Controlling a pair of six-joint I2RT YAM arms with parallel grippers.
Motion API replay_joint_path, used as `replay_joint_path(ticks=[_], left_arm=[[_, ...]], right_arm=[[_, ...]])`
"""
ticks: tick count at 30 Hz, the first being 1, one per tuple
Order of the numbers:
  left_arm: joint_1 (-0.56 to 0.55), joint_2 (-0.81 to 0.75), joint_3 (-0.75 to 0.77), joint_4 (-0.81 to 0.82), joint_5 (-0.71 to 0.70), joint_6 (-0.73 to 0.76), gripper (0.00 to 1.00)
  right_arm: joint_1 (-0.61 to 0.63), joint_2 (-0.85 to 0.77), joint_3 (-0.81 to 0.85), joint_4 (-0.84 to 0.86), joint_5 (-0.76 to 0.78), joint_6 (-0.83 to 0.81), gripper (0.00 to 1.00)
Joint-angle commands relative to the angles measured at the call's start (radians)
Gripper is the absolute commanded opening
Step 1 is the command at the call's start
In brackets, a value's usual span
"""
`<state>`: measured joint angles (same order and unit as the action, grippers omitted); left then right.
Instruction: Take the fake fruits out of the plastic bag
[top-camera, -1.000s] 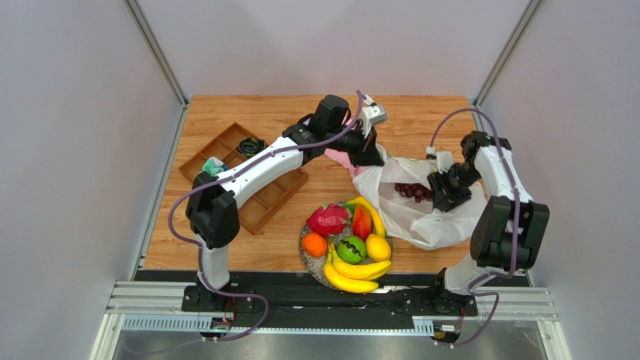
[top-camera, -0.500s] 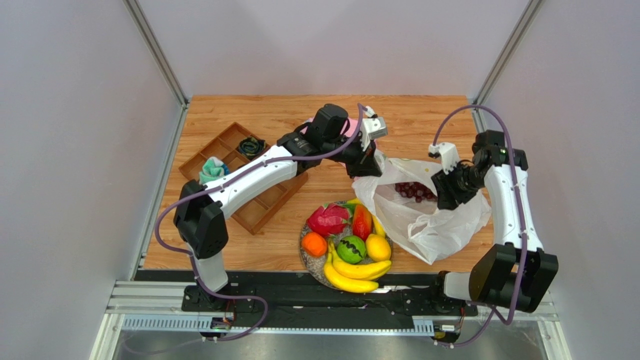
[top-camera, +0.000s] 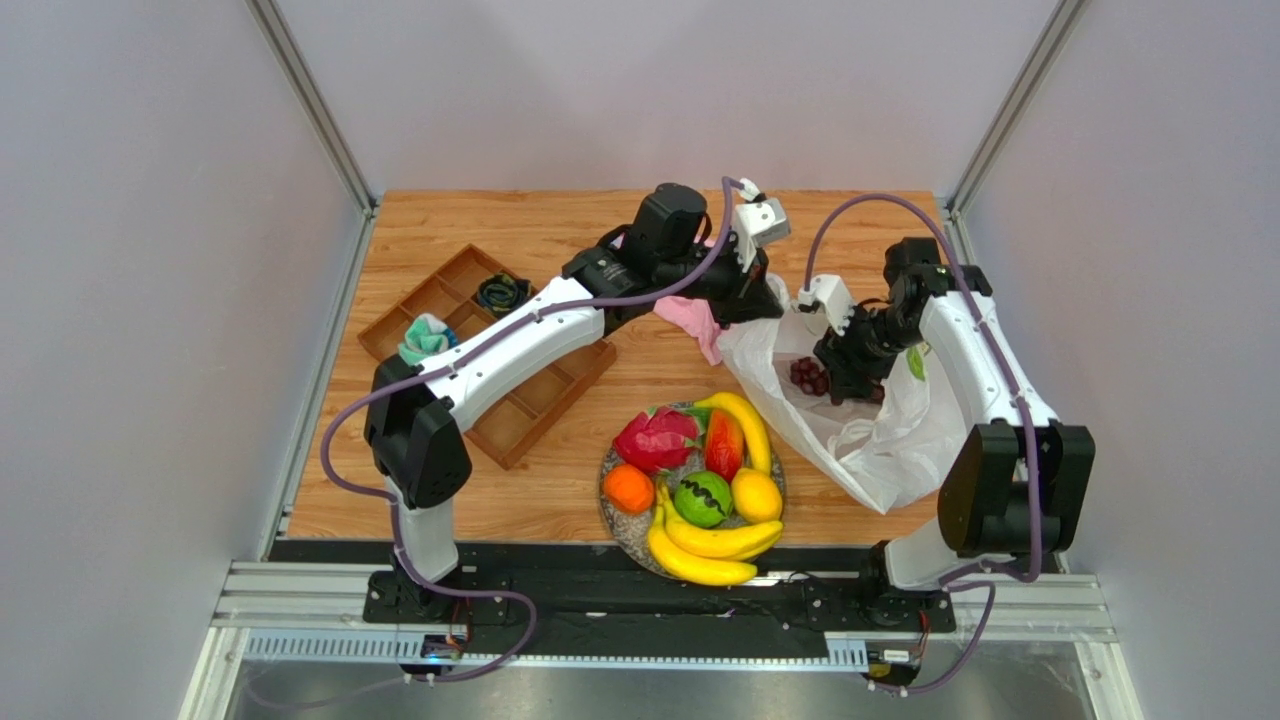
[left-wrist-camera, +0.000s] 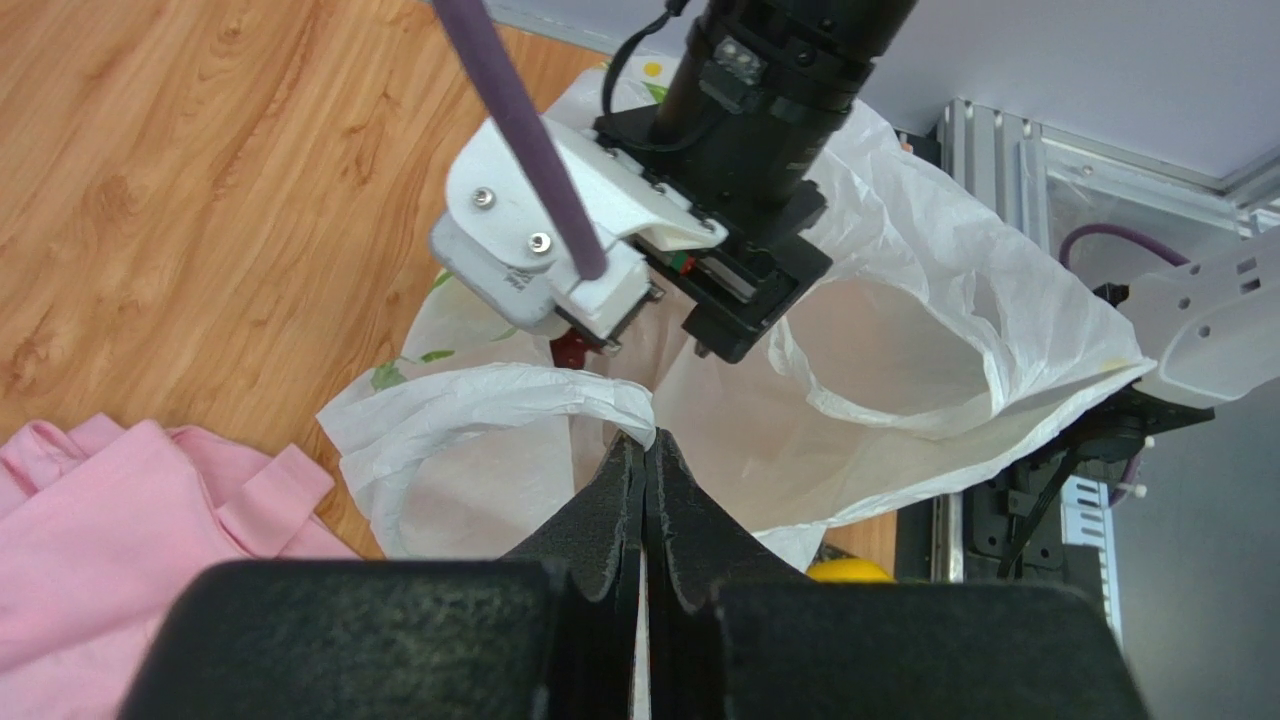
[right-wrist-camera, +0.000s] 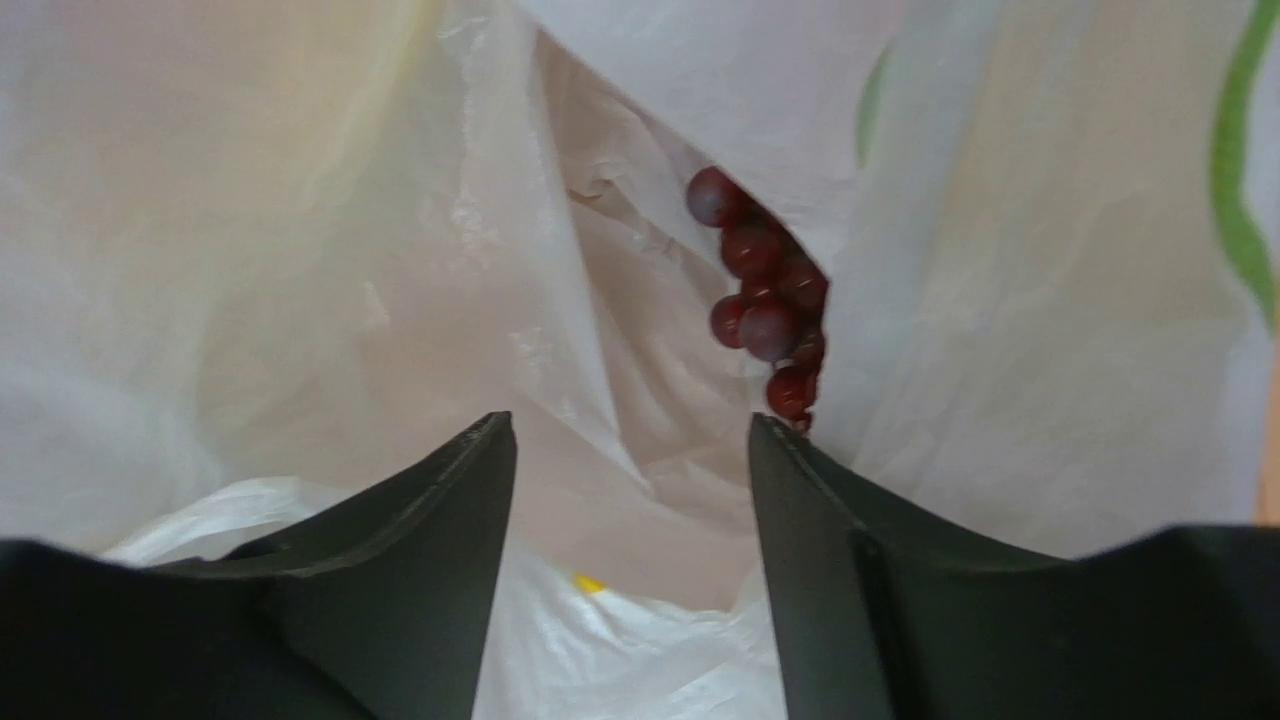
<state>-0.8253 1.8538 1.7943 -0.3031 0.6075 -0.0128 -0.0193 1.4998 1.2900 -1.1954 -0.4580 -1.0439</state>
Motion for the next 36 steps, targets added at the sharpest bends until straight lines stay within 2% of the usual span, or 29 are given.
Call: replay_joint_path(ticks=[1, 3, 5, 10, 12, 13, 14, 15, 16, 17, 18, 22, 25, 30, 34, 36], left_arm=[[-0.005, -0.001, 0.051, 0.006, 0.009, -0.024, 0.0], [-0.005, 0.002, 0.048, 0.007, 0.02, -0.027, 0.0], [-0.005, 0.007, 0.047, 0.01, 0.024, -0.03, 0.0], [-0.005, 0.005, 0.039, 0.007, 0.021, -0.023, 0.0], [-0.005, 0.002, 0.03, 0.009, 0.018, -0.018, 0.0], [-0.005, 0.001, 0.028, 0.009, 0.015, -0.018, 0.0], [-0.005, 0.002, 0.024, 0.012, 0.015, -0.022, 0.0], [-0.005, 0.004, 0.022, 0.015, 0.012, -0.024, 0.0], [-0.006, 0.007, 0.023, 0.018, 0.012, -0.026, 0.0], [-0.005, 0.01, 0.023, 0.018, 0.009, -0.029, 0.0], [-0.005, 0.013, 0.028, 0.018, -0.005, -0.029, 0.0], [-0.005, 0.03, 0.053, 0.019, -0.066, -0.021, 0.0], [-0.005, 0.048, 0.083, 0.024, -0.13, -0.021, 0.0], [-0.003, 0.085, 0.155, 0.032, -0.213, -0.018, 0.0], [-0.003, 0.107, 0.169, 0.044, -0.252, -0.016, 0.0], [-0.003, 0.113, 0.165, 0.051, -0.259, -0.029, 0.0]], right_arm=[[0.008, 0.062, 0.006, 0.202, 0.044, -0.09, 0.66], [0.013, 0.115, 0.009, 0.246, 0.07, -0.129, 0.8], [0.015, 0.189, 0.022, 0.299, 0.123, -0.157, 1.0], [0.045, 0.319, 0.083, 0.33, 0.212, -0.183, 1.0], [0.045, 0.335, 0.083, 0.356, 0.248, -0.182, 0.9], [0.047, 0.338, 0.083, 0.358, 0.265, -0.182, 0.82], [0.05, 0.342, 0.088, 0.349, 0.274, -0.183, 0.54], [0.062, 0.352, 0.109, 0.305, 0.285, -0.179, 0.38], [0.067, 0.349, 0.123, 0.28, 0.3, -0.165, 0.25], [0.071, 0.34, 0.137, 0.257, 0.291, -0.15, 0.07], [0.07, 0.323, 0.161, 0.211, 0.273, -0.133, 0.02], [0.067, 0.121, 0.207, 0.129, 0.13, -0.052, 0.0], [0.065, 0.034, 0.29, 0.044, 0.024, -0.007, 0.0], [0.056, -0.073, 0.336, -0.076, 0.004, 0.051, 0.0], [0.028, -0.148, 0.282, -0.035, -0.023, 0.152, 0.0], [-0.045, -0.165, 0.272, 0.012, -0.105, 0.299, 0.0]])
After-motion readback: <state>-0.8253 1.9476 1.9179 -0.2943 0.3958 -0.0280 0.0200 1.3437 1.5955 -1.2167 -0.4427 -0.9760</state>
